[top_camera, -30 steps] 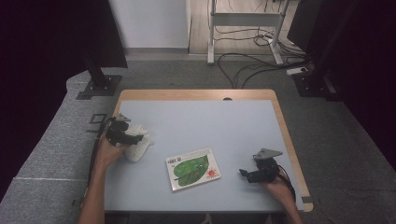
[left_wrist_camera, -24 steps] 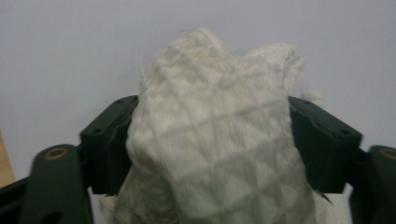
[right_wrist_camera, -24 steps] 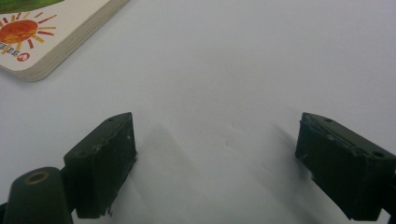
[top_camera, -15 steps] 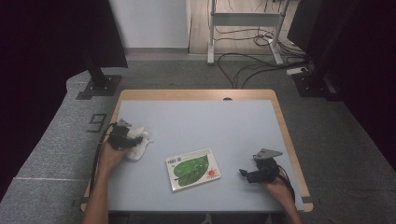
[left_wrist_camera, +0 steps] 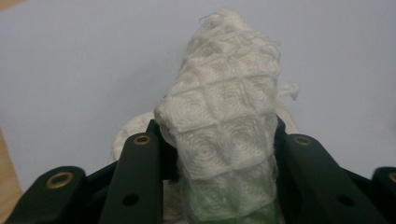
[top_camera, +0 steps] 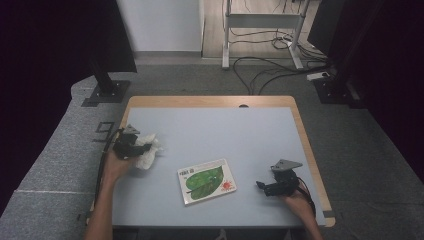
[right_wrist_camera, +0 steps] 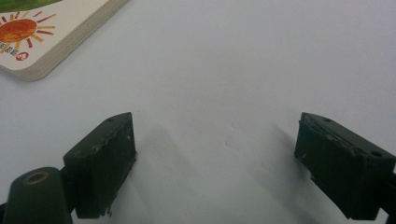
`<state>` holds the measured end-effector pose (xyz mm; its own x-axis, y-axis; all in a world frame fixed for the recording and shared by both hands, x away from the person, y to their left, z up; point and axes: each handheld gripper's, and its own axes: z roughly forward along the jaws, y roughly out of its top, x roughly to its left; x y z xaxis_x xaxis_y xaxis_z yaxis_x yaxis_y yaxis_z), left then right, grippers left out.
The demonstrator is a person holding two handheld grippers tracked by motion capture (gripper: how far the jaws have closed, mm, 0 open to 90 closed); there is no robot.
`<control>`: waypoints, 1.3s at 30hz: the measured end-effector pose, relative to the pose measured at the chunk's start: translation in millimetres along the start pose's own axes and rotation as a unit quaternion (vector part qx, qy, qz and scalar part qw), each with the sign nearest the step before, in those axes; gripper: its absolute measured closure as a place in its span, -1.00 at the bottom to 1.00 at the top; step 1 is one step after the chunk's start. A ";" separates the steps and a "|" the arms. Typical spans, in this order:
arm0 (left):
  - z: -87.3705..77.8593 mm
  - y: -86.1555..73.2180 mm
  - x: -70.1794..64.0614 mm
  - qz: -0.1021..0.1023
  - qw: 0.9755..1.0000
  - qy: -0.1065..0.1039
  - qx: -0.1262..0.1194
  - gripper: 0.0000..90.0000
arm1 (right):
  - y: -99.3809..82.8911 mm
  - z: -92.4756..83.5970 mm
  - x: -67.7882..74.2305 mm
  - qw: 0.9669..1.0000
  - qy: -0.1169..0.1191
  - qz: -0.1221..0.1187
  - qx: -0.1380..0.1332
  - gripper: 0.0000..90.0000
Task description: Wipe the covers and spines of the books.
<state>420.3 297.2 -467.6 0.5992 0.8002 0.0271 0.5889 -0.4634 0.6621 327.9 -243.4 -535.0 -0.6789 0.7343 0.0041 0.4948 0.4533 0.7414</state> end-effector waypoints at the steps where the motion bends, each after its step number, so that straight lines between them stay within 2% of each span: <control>1: -3.7 2.6 -1.3 0.003 1.000 -0.001 -0.003 0.39 | 0.0 0.0 0.0 1.000 0.000 0.000 0.000 -0.74; 10: -34.6 21.0 -13.6 0.026 0.999 0.000 -0.023 0.38 | 0.0 0.0 0.0 1.000 0.000 0.000 0.000 -0.74; 14: -42.4 24.5 -22.4 0.032 0.999 -0.009 -0.031 0.37 | 0.0 0.0 0.0 1.000 0.000 0.000 0.000 -0.74; 23: -42.7 29.7 -50.3 0.056 0.997 -0.037 -0.036 0.37 | 0.0 0.1 0.0 1.000 0.000 -0.001 0.000 -0.74; 33: -41.0 33.1 -83.5 0.083 0.993 -0.075 -0.049 0.36 | -0.1 0.1 -0.1 1.000 0.000 -0.001 0.000 -0.74; 39: -35.6 34.2 -101.5 0.100 0.990 -0.090 -0.048 0.36 | -0.1 0.1 0.0 1.000 0.000 -0.001 0.000 -0.74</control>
<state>360.4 213.7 -421.1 0.7907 0.6111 0.0370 0.3995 -0.5609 0.7251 327.9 -243.4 -535.1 -0.6798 0.7334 0.0021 0.4930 0.4549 0.7416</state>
